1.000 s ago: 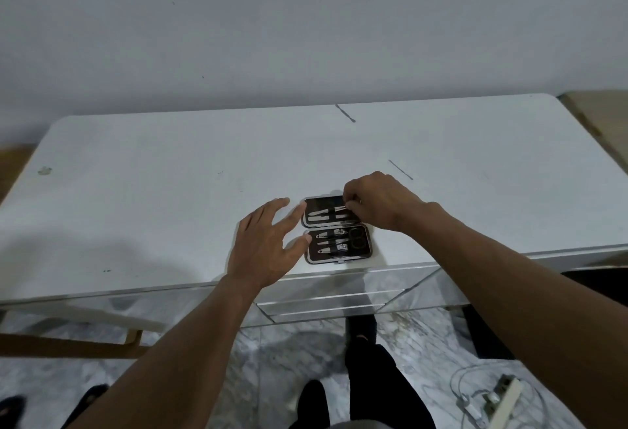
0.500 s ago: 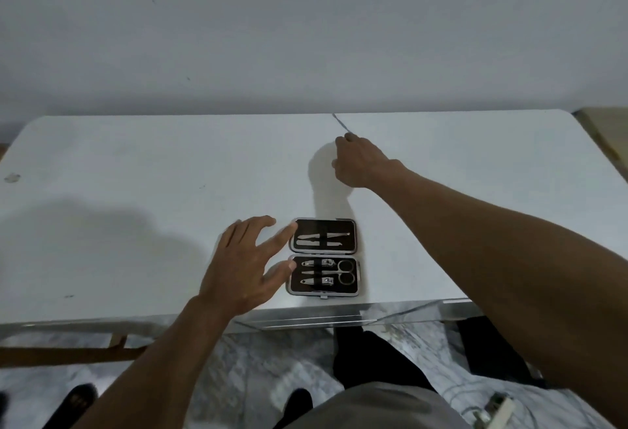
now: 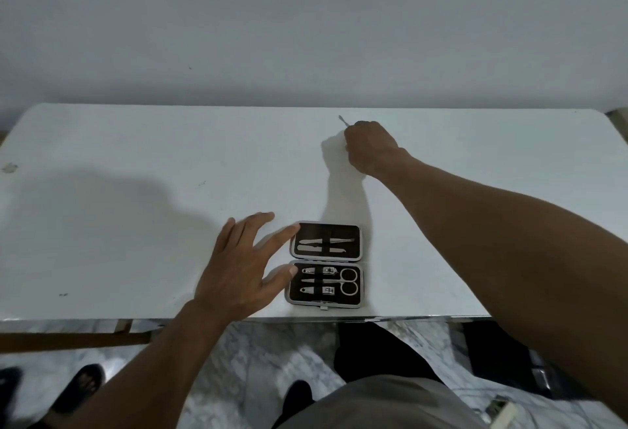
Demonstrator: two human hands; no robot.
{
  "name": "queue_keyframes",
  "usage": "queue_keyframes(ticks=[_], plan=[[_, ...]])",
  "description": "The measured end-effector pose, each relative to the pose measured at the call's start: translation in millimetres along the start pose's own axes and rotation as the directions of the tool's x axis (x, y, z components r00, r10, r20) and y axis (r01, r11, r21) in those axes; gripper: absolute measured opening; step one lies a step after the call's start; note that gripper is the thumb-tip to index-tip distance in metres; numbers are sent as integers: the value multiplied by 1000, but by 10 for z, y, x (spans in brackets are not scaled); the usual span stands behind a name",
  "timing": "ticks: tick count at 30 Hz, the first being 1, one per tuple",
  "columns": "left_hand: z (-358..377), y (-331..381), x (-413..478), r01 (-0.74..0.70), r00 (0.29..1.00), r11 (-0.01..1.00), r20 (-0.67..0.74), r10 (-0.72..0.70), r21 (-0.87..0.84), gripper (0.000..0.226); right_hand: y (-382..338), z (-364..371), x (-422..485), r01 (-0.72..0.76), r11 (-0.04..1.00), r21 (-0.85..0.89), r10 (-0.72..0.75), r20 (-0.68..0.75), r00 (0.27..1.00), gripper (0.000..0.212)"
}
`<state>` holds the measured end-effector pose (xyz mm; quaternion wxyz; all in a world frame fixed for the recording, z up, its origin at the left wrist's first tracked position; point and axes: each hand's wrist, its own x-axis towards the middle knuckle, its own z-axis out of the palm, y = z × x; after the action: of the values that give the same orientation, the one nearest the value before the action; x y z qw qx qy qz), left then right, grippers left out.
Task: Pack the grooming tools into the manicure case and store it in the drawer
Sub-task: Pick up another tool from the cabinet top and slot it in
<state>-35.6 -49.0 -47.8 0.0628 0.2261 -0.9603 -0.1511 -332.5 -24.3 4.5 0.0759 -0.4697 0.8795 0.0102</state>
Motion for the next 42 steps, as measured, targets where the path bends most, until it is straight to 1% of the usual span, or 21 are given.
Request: queue_keyframes(ticks=[2, 5, 10, 15, 20, 22, 24, 26, 27, 29, 30, 34, 39, 42], plan=[[4, -12, 0, -12, 1000, 1000, -7, 12, 11, 60, -4, -33, -84, 8, 1000, -25, -9, -36, 999, 27], [7, -19, 3, -25, 1000, 1000, -6, 25, 15, 60, -47, -54, -242, -5, 999, -37, 3, -46, 999, 22], [27, -31, -1, -33, 999, 999, -25, 34, 40, 60, -139, -24, -527, -55, 998, -4, 55, -18, 998, 24], [61, -51, 7, -27, 999, 999, -21, 28, 46, 60, -163, 33, -758, -111, 993, 28, 110, 27, 994, 16], [77, -62, 1, -35, 999, 998, -36, 37, 58, 60, -134, 96, -967, -161, 985, 64, 157, 61, 986, 27], [79, -68, 4, -37, 998, 997, -42, 40, 68, 60, -151, 97, -1024, -172, 983, 67, 168, 64, 984, 22], [80, -77, 2, -37, 998, 997, -53, 40, 68, 60, -181, 98, -1073, -161, 986, 37, 159, 39, 986, 9], [83, -82, 2, -41, 997, 997, -65, 45, 66, 60, -215, 108, -1114, -163, 987, 18, 162, 20, 987, 28], [84, -80, 2, -43, 997, 997, -68, 48, 65, 59, -215, 114, -1117, -167, 986, 12, 167, 14, 986, 28], [85, -75, 2, -48, 996, 997, -73, 53, 66, 59, -219, 94, -1104, -173, 985, 19, 172, 9, 985, 13], [87, -76, 1, -49, 996, 996, -75, 54, 68, 59, -207, 85, -1085, -178, 983, 34, 178, 7, 984, 12], [87, -83, 8, -45, 995, 996, -84, 52, 82, 59, -168, 30, -990, -181, 980, 88, 177, 54, 983, 31], [66, -76, 14, -48, 994, 996, -90, 54, 76, 59, -171, -20, -927, -208, 970, 127, 189, 144, 971, 33], [56, -81, 16, -48, 994, 996, -91, 55, 69, 60, -175, 7, -913, -210, 971, 117, 190, 157, 969, 30]])
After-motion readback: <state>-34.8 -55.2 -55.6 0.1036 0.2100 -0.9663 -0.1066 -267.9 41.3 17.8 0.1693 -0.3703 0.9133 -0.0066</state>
